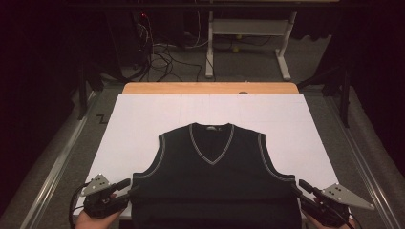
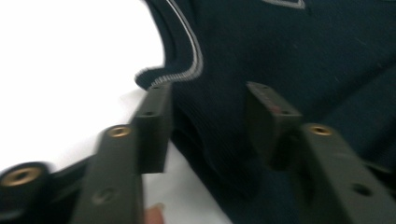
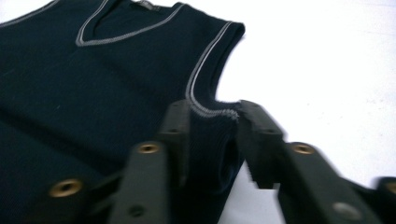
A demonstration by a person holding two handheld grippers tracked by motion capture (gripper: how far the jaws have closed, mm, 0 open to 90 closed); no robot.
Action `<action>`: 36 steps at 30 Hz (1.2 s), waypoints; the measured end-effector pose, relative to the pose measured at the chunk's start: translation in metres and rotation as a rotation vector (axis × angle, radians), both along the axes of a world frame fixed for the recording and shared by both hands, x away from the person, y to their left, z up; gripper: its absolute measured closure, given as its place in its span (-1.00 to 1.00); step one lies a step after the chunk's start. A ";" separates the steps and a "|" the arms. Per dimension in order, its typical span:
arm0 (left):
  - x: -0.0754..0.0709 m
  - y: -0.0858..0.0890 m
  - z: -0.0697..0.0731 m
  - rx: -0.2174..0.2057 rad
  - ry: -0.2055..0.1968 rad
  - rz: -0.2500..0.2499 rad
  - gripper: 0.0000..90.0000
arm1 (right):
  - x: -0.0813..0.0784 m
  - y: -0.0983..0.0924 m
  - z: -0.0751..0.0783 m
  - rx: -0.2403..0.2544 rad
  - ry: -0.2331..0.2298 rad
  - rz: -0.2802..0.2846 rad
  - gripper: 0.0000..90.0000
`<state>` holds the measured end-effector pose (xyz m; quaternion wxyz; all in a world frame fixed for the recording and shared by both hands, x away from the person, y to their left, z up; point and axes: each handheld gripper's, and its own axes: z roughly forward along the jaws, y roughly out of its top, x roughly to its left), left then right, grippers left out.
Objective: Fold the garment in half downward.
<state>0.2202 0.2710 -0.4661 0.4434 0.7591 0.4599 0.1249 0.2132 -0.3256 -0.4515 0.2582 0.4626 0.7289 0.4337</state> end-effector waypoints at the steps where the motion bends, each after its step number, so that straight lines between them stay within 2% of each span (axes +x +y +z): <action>1: 0.001 0.000 0.000 -0.008 -0.011 0.002 -0.04 | 0.001 0.000 0.000 0.000 0.000 -0.005 0.28; 4: 0.006 0.000 0.001 -0.030 -0.039 0.010 -0.18 | 0.006 0.000 -0.002 0.003 -0.006 -0.016 0.09; 5: 0.008 0.001 0.001 -0.042 -0.043 0.005 -0.24 | 0.009 0.001 -0.002 0.001 -0.016 -0.023 -0.05; 6: 0.010 0.001 0.002 -0.050 -0.046 0.002 -0.24 | 0.009 0.001 -0.002 0.001 -0.016 -0.023 -0.05; 7: 0.013 0.000 0.003 -0.055 -0.052 0.001 -0.25 | 0.011 0.002 -0.002 -0.001 -0.022 -0.028 -0.12; 11: 0.030 -0.005 0.008 -0.050 -0.060 -0.004 -0.54 | 0.023 0.004 0.001 -0.003 -0.043 -0.021 -0.38; 12: 0.040 -0.007 0.011 -0.054 -0.058 -0.005 -0.69 | 0.030 0.005 0.004 -0.001 -0.051 -0.014 -0.49; 13: 0.040 -0.007 0.011 -0.054 -0.058 -0.005 -0.73 | 0.030 0.005 0.004 -0.001 -0.051 -0.014 -0.49; 14: 0.045 -0.009 0.013 -0.054 -0.059 -0.001 -0.74 | 0.040 0.008 0.009 -0.006 -0.041 -0.020 -0.65; 15: 0.050 -0.011 0.015 -0.043 -0.067 -0.003 -0.74 | 0.040 0.008 0.009 -0.006 -0.041 -0.020 -0.65; 16: 0.059 -0.017 0.021 -0.030 -0.081 -0.004 -0.88 | 0.050 0.012 0.016 -0.007 -0.039 -0.015 -0.75; 17: 0.059 -0.017 0.021 -0.030 -0.081 -0.004 -0.97 | 0.050 0.012 0.016 -0.007 -0.039 -0.015 -0.75; 18: 0.067 -0.022 0.028 -0.043 -0.097 -0.008 -1.00 | 0.060 0.017 0.023 -0.016 -0.051 -0.011 -0.93; 19: 0.067 -0.022 0.028 -0.043 -0.097 -0.008 -1.00 | 0.065 0.020 0.026 -0.017 -0.054 -0.006 -0.99; 21: 0.074 -0.029 0.034 -0.022 -0.137 0.005 -1.00 | 0.070 0.022 0.029 -0.017 -0.057 0.001 -0.99; 22: 0.085 -0.033 0.038 -0.025 -0.137 0.013 -1.00 | 0.079 0.027 0.034 -0.020 -0.078 0.010 -0.99; 23: 0.091 -0.034 0.039 -0.026 -0.127 0.016 -1.00 | 0.084 0.030 0.037 -0.021 -0.085 0.014 -0.99; 24: 0.091 -0.034 0.039 -0.026 -0.127 0.016 -1.00 | 0.084 0.030 0.037 -0.021 -0.085 0.014 -0.99; 27: 0.109 -0.039 0.043 -0.014 -0.112 0.027 -1.00 | 0.100 0.037 0.041 -0.025 -0.078 0.023 -0.99; 28: 0.120 -0.041 0.045 -0.009 -0.102 0.033 -1.00 | 0.109 0.041 0.042 -0.022 -0.070 0.029 -0.99; 29: 0.120 -0.041 0.045 -0.009 -0.102 0.033 -1.00 | 0.109 0.041 0.042 -0.022 -0.070 0.029 -0.99; 30: 0.125 -0.042 0.046 -0.014 -0.096 0.036 -1.00 | 0.118 0.046 0.043 -0.028 -0.065 0.036 -0.99; 32: 0.134 -0.042 0.048 -0.025 -0.093 0.041 -1.00 | 0.122 0.049 0.043 -0.034 -0.063 0.038 -0.99; 34: 0.144 -0.043 0.050 -0.016 -0.092 0.051 -1.00 | 0.135 0.054 0.042 -0.033 -0.051 0.039 -0.99; 36: 0.151 -0.045 0.053 -0.020 -0.093 0.063 -1.00 | 0.139 0.056 0.042 -0.033 -0.048 0.035 -0.99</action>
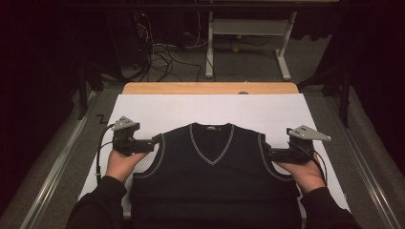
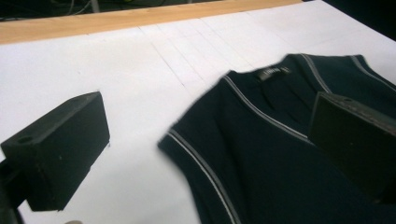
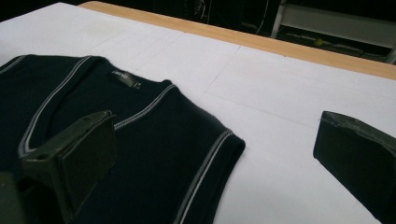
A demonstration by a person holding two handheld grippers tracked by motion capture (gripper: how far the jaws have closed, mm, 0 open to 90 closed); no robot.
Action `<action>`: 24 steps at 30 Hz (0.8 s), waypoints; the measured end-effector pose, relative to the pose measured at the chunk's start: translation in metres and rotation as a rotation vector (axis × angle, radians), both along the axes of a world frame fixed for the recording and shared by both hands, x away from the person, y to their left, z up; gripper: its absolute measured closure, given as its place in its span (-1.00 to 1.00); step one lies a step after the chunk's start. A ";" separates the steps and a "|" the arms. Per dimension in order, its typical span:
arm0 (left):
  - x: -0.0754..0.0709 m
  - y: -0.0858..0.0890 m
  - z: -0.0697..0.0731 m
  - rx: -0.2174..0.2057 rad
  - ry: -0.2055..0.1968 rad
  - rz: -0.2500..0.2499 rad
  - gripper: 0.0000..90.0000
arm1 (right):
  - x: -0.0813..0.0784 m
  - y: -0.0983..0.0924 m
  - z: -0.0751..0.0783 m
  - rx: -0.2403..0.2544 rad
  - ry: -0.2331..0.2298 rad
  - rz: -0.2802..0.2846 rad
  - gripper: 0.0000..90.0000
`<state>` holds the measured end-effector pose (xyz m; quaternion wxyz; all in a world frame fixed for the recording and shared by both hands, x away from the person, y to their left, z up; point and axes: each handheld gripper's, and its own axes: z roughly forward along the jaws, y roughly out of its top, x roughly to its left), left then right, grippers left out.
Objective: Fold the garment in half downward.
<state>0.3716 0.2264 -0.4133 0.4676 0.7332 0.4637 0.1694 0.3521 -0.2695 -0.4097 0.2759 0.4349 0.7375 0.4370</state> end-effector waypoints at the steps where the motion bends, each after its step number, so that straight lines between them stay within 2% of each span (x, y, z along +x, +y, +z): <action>1: 0.003 -0.001 0.002 0.000 -0.001 0.000 -1.00 | 0.004 0.002 0.000 0.003 0.000 -0.003 -0.99; 5: 0.011 -0.006 0.008 -0.006 0.001 -0.008 -1.00 | 0.018 0.010 0.001 -0.007 0.012 -0.006 -0.99; 7: 0.015 -0.010 0.008 0.007 0.007 -0.013 -1.00 | 0.024 0.014 0.002 -0.013 0.015 -0.006 -0.99; 9: 0.018 -0.013 0.005 -0.003 0.017 -0.015 -1.00 | 0.030 0.019 0.001 -0.024 0.019 -0.007 -0.99; 11: 0.022 -0.016 -0.001 0.007 0.032 -0.016 -1.00 | 0.036 0.023 -0.003 -0.027 0.026 -0.009 -0.99; 12: 0.025 -0.017 -0.005 0.010 0.047 -0.014 -1.00 | 0.038 0.024 -0.005 -0.026 0.030 -0.009 -0.99; 13: 0.030 -0.019 -0.014 0.013 0.075 -0.006 -1.00 | 0.043 0.026 -0.012 -0.026 0.057 -0.017 -0.99; 14: 0.030 -0.019 -0.014 0.013 0.075 -0.006 -1.00 | 0.043 0.026 -0.012 -0.026 0.057 -0.017 -0.99; 16: 0.034 -0.020 -0.023 0.007 0.112 0.007 -1.00 | 0.049 0.027 -0.019 -0.047 0.088 -0.033 -0.99; 17: 0.036 -0.021 -0.028 0.014 0.135 0.009 -1.00 | 0.052 0.027 -0.023 -0.057 0.103 -0.035 -0.99; 18: 0.041 -0.023 -0.036 0.043 0.185 0.010 -1.00 | 0.056 0.027 -0.029 -0.076 0.139 -0.040 -0.99; 19: 0.041 -0.023 -0.036 0.043 0.185 0.010 -1.00 | 0.056 0.027 -0.029 -0.076 0.139 -0.040 -0.99; 20: 0.044 -0.022 -0.040 0.042 0.219 0.015 -1.00 | 0.060 0.026 -0.032 -0.081 0.163 -0.047 -0.97; 21: 0.047 -0.022 -0.042 0.035 0.245 0.024 -1.00 | 0.060 0.026 -0.032 -0.081 0.163 -0.047 -0.97; 22: 0.051 -0.022 -0.048 0.029 0.275 0.036 -1.00 | 0.063 0.024 -0.034 -0.075 0.178 -0.060 -0.89; 24: 0.053 -0.023 -0.050 0.035 0.287 0.040 -1.00 | 0.067 0.023 -0.039 -0.071 0.203 -0.071 -0.83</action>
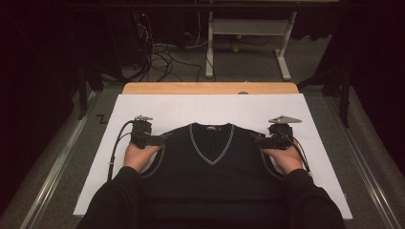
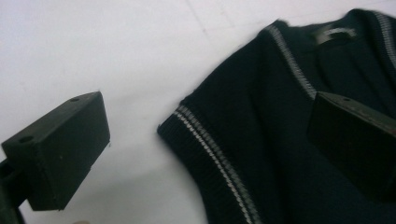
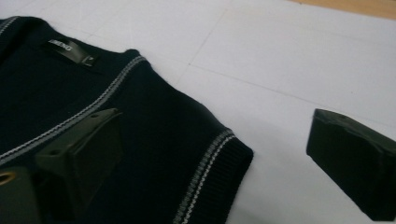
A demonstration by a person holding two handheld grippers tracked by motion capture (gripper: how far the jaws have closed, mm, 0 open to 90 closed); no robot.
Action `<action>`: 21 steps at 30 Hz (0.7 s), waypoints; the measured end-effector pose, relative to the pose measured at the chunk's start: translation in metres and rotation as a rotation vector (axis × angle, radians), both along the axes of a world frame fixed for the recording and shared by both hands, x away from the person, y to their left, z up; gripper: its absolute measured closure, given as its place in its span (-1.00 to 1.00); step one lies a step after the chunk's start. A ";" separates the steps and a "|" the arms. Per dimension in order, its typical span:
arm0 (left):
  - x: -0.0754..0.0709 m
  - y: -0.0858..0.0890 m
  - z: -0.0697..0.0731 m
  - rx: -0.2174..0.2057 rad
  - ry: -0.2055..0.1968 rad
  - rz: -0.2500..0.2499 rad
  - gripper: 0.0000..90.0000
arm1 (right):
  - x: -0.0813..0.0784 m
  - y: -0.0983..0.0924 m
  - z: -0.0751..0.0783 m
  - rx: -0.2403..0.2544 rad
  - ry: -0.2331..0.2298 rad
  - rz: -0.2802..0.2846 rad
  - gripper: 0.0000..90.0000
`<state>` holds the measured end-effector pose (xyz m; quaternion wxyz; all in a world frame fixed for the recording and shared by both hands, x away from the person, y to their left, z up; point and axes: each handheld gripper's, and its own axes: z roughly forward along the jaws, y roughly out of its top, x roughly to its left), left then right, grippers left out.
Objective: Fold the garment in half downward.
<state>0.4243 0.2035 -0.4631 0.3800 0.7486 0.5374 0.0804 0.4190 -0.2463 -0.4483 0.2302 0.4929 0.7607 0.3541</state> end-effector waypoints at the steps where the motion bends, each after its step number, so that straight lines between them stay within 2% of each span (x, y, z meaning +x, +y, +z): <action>1: 0.002 -0.001 -0.002 0.006 0.010 0.004 -0.99 | 0.002 0.000 -0.002 -0.001 0.018 -0.003 -0.78; 2: 0.006 -0.002 -0.006 0.012 0.041 0.030 -0.98 | 0.004 0.000 -0.005 -0.003 0.037 0.001 -0.70; 3: 0.006 -0.002 -0.006 0.012 0.041 0.030 -0.92 | 0.004 0.000 -0.005 -0.003 0.037 0.001 -0.70; 4: 0.010 -0.002 -0.010 -0.004 0.081 0.071 -0.89 | 0.008 0.003 -0.009 -0.006 0.062 0.002 -0.64; 7: 0.010 -0.004 -0.011 0.003 0.068 0.084 -0.87 | 0.012 0.005 -0.012 -0.016 0.073 -0.006 -0.58; 8: 0.010 -0.007 -0.010 0.046 0.065 0.092 -0.79 | 0.016 0.006 -0.015 -0.054 0.087 -0.020 -0.51; 9: 0.010 -0.007 -0.010 0.046 0.065 0.092 -0.69 | 0.018 0.006 -0.016 -0.066 0.095 -0.030 -0.47; 10: 0.009 -0.010 -0.009 0.082 0.060 0.088 -0.69 | 0.018 0.006 -0.016 -0.066 0.095 -0.030 -0.47; 11: 0.006 -0.015 -0.009 0.142 0.043 0.076 -0.51 | 0.020 0.004 -0.019 -0.074 0.105 -0.042 -0.44; 12: 0.006 -0.015 -0.009 0.142 0.043 0.076 -0.39 | 0.020 0.004 -0.019 -0.074 0.105 -0.042 -0.44; 13: 0.005 -0.018 -0.009 0.174 0.032 0.072 -0.39 | 0.021 0.003 -0.020 -0.065 0.116 -0.045 -0.42; 14: 0.003 -0.021 -0.009 0.177 0.023 0.051 -0.17 | 0.021 0.004 -0.021 -0.061 0.112 -0.046 -0.36; 15: 0.003 -0.021 -0.009 0.177 0.023 0.051 -0.05 | 0.021 0.004 -0.021 -0.061 0.112 -0.046 -0.36; 16: 0.001 -0.023 -0.009 0.186 0.015 0.033 0.03 | 0.019 0.008 -0.020 -0.055 0.104 -0.016 0.01; 18: 0.000 -0.024 -0.009 0.176 0.016 0.023 0.16 | 0.017 0.012 -0.019 -0.054 0.102 0.011 0.26; 19: 0.000 -0.024 -0.009 0.176 0.016 0.023 0.24 | 0.017 0.012 -0.019 -0.054 0.102 0.011 0.26; 21: 0.000 -0.024 -0.008 0.158 0.027 0.017 0.31 | 0.017 0.014 -0.019 -0.044 0.108 0.021 0.46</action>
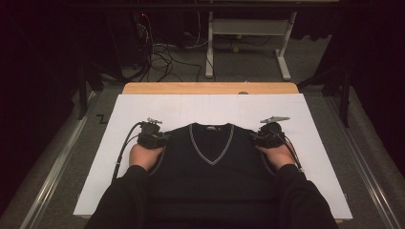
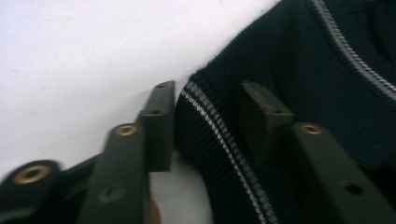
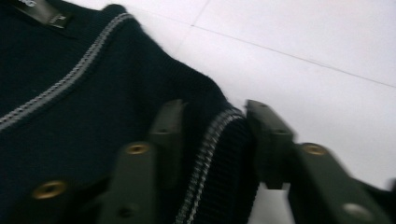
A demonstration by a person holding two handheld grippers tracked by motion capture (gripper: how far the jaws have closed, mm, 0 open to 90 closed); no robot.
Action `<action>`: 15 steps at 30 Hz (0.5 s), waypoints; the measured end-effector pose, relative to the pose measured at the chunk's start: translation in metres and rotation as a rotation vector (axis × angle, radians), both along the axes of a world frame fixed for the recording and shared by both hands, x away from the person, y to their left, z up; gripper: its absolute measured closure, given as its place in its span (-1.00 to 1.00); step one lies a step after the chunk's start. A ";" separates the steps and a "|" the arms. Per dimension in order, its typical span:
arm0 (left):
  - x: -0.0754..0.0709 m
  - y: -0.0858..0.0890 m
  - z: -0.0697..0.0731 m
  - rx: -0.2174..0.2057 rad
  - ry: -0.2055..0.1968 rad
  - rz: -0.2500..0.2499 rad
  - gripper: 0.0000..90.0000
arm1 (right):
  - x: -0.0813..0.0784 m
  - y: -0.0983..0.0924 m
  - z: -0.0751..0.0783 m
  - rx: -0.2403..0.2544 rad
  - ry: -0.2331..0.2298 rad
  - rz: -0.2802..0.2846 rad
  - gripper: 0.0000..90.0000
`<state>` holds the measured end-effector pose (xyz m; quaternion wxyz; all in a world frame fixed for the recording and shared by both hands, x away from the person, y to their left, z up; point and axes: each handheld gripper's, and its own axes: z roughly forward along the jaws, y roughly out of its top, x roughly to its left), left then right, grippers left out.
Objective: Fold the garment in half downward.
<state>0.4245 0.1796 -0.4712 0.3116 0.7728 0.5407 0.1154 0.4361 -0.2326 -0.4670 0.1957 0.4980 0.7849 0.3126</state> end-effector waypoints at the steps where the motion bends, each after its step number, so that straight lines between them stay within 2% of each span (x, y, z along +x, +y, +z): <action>1: 0.000 0.000 0.000 -0.014 0.009 -0.003 0.39 | 0.000 0.000 0.000 0.003 0.001 -0.003 0.55; 3: 0.002 0.001 0.000 -0.044 0.019 -0.010 0.54 | -0.001 0.002 0.000 0.015 -0.001 0.002 0.73; 7: 0.004 0.006 0.002 -0.070 0.031 -0.008 0.59 | -0.003 0.004 0.001 0.000 -0.011 0.008 0.80; 9: 0.003 0.008 0.007 -0.084 -0.007 0.011 0.60 | -0.004 0.004 0.004 -0.009 -0.037 0.002 0.86; 11: 0.002 0.010 0.013 -0.102 -0.046 0.019 0.60 | -0.006 -0.002 0.013 0.003 -0.074 -0.018 0.86; 12: 0.002 0.011 0.018 -0.107 -0.068 0.019 0.60 | -0.006 -0.002 0.013 0.003 -0.074 -0.018 0.86; 13: 0.003 0.011 0.027 -0.124 -0.107 0.025 0.60 | -0.006 -0.005 0.019 0.013 -0.095 -0.027 0.87; 14: 0.003 0.011 0.027 -0.124 -0.107 0.025 0.60 | -0.006 -0.005 0.019 0.013 -0.095 -0.027 0.87; 15: 0.004 0.011 0.033 -0.130 -0.121 0.026 0.60 | -0.006 -0.007 0.023 0.016 -0.107 -0.028 0.87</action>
